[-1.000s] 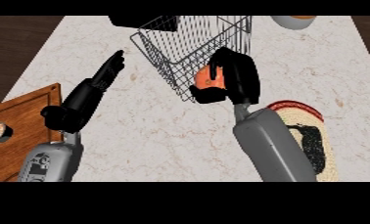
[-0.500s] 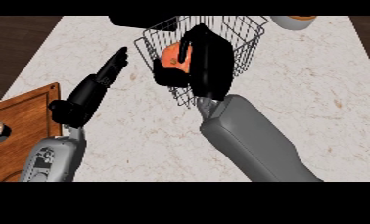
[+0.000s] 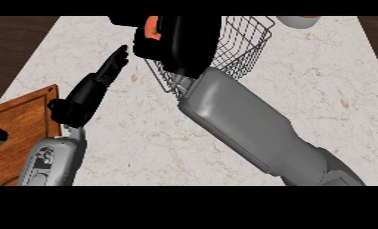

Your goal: Pick the squash from the placemat and place it in the basket

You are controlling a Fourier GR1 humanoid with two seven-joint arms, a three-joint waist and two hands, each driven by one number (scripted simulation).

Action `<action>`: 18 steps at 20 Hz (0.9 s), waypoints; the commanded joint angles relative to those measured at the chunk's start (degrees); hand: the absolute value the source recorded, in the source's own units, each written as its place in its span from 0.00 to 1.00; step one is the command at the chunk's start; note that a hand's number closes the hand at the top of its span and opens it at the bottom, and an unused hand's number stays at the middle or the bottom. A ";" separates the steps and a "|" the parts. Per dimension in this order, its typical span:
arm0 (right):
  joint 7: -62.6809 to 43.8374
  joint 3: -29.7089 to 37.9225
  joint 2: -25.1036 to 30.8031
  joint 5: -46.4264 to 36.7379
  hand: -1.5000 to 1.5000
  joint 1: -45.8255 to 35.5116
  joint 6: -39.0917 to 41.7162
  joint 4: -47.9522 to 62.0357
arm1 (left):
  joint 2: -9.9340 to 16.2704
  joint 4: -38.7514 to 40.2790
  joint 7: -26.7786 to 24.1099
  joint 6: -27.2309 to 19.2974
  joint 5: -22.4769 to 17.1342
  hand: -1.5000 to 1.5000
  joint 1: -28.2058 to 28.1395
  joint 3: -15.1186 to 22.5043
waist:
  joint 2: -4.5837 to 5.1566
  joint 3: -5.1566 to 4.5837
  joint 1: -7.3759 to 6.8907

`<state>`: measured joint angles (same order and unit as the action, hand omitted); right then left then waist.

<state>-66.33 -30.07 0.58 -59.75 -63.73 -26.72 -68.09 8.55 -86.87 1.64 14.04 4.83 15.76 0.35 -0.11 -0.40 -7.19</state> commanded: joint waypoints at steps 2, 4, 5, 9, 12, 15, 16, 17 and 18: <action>-15.79 3.17 -0.55 -2.51 1.00 -7.90 -3.76 6.58 | 0.93 0.97 -0.88 0.62 -0.81 0.50 0.30 -1.35 | 0.56 0.05 0.50; -17.47 3.26 -0.54 -4.72 1.00 -9.09 -5.57 8.00 | 0.10 0.69 -0.62 -0.41 0.27 0.50 0.31 -0.48 | 0.37 0.11 1.02; -17.66 4.53 -0.54 -5.74 1.00 -10.35 -5.95 9.23 | 0.26 0.83 -1.61 -0.78 0.80 0.50 -0.36 -0.56 | 0.44 0.09 1.00; -17.43 8.75 -0.54 -8.75 1.00 -13.19 -7.66 14.31 | 0.41 1.62 -1.57 -0.92 0.50 0.50 -0.14 -1.29 | 0.66 0.17 2.43; -17.89 9.53 -0.54 -9.47 1.00 -12.49 -9.04 16.14 | 1.52 -0.14 0.45 -0.30 -0.70 0.50 0.37 -2.54 | 0.38 0.28 2.87; -18.67 10.40 -0.54 -9.01 1.00 -12.70 -8.86 18.76 | 0.85 0.17 -2.39 -1.37 0.78 0.50 -1.75 -1.81 | 0.47 0.25 2.85; -17.92 11.32 -0.54 -9.37 1.00 -12.86 -9.57 19.31 | 1.19 -0.23 -2.93 -0.61 0.38 0.50 -2.93 -1.81 | 0.41 0.27 3.23; -16.60 10.88 -0.54 -7.72 1.00 -10.65 -11.06 20.01 | 1.67 -1.06 -2.00 -0.43 0.20 0.50 -3.12 -2.09 | 0.52 0.30 2.96; -16.69 10.99 -0.54 -8.11 1.00 -12.06 -12.08 21.55 | 1.04 0.55 -3.17 -0.59 -0.07 0.50 -1.94 -2.26 | 0.78 0.25 3.05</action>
<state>-70.34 -19.67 0.63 -68.11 -74.93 -33.26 -49.65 9.54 -86.58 -0.61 13.38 5.01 14.09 -1.50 0.45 -0.17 -4.41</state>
